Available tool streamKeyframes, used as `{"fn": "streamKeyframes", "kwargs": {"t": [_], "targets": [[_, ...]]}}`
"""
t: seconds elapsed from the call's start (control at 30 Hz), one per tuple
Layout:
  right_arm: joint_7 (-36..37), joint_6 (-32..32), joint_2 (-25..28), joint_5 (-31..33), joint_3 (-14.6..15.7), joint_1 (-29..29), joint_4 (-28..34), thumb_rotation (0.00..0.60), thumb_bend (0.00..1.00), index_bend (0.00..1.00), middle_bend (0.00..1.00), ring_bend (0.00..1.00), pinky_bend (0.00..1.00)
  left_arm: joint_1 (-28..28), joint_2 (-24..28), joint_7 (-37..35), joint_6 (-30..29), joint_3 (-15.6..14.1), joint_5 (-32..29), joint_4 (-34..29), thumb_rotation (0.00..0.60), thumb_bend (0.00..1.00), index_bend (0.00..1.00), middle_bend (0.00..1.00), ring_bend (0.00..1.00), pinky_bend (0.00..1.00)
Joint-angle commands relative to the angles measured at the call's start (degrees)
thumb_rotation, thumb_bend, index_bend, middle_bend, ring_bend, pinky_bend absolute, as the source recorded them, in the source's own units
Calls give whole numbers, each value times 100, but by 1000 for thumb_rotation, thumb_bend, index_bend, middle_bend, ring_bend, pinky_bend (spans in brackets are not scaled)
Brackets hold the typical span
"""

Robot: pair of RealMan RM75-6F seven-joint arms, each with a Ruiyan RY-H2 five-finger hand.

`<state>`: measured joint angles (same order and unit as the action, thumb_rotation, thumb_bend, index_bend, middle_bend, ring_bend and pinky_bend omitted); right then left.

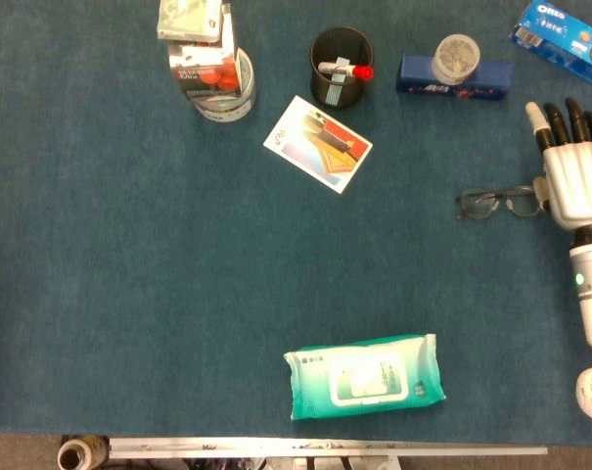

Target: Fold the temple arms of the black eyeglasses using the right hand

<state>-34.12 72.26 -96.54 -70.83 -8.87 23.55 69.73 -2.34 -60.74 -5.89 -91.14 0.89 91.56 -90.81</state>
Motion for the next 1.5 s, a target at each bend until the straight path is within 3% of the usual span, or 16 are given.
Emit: {"fn": "streamKeyframes", "kwargs": {"t": [0.03, 1.2, 1.5], "targets": [[-30, -21, -33, 1, 20, 7, -62, 600, 244, 115, 162, 77, 173, 2, 3, -6, -6, 0, 3, -1, 600, 249, 531, 402, 336, 467], [-65, -289, -386, 79, 96, 6, -853, 600, 244, 115, 162, 77, 171, 22, -9, 28, -46, 18, -6, 3, 600, 249, 531, 402, 337, 467], [323, 111, 4, -272, 177, -172, -228, 600, 244, 115, 162, 77, 171, 12, -9, 35, -11, 20, -27, 6, 600, 250, 531, 402, 337, 467]]}}
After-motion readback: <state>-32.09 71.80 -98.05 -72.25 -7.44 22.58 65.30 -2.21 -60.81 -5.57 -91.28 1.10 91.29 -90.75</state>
